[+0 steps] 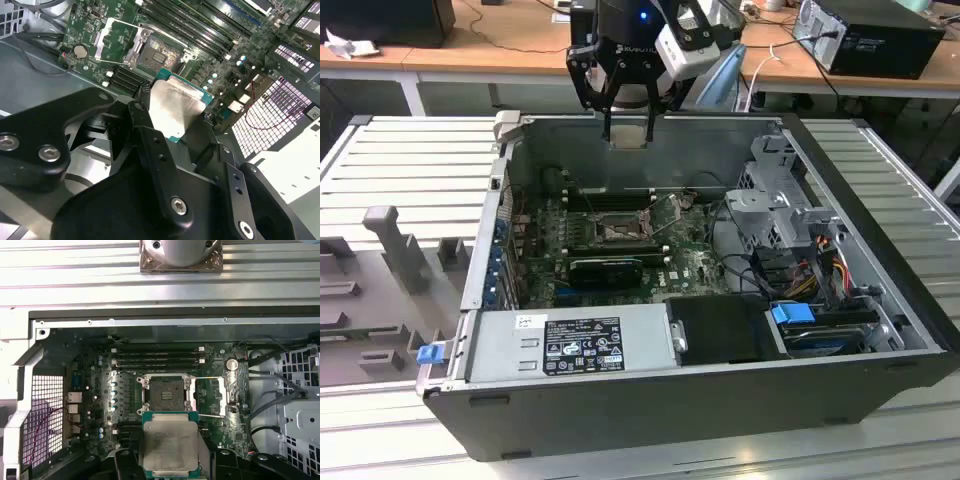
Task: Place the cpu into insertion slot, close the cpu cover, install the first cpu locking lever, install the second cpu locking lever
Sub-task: 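Place the cpu into insertion slot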
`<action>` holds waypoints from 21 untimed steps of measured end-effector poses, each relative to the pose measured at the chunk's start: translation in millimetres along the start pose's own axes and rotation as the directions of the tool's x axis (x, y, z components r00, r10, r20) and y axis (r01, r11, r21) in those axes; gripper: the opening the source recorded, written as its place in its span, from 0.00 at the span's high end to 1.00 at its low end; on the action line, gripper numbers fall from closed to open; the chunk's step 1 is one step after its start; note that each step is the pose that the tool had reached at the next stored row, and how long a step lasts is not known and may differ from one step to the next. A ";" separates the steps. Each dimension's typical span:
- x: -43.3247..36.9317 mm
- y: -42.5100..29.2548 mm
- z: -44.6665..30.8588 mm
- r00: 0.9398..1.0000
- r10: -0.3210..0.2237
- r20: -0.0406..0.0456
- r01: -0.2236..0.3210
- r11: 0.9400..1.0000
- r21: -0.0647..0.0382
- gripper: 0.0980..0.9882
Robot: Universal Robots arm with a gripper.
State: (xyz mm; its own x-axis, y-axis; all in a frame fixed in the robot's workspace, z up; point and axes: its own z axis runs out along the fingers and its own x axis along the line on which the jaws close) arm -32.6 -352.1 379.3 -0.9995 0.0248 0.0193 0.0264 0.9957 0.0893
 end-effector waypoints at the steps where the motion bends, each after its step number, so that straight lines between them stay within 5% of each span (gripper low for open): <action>1: 0.0 0.0 0.0 1.000 0.012 0.001 -0.012 1.000 0.000 0.52; 2: 0.0 0.0 0.1 0.999 0.054 0.005 -0.054 0.999 -0.001 0.52; 21: 0.0 -0.4 3.8 0.996 0.090 0.004 -0.090 0.996 -0.002 0.52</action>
State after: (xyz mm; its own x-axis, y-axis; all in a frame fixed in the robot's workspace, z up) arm -32.7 -352.1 375.5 -0.9931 0.1146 0.0234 0.1163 0.9892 0.0889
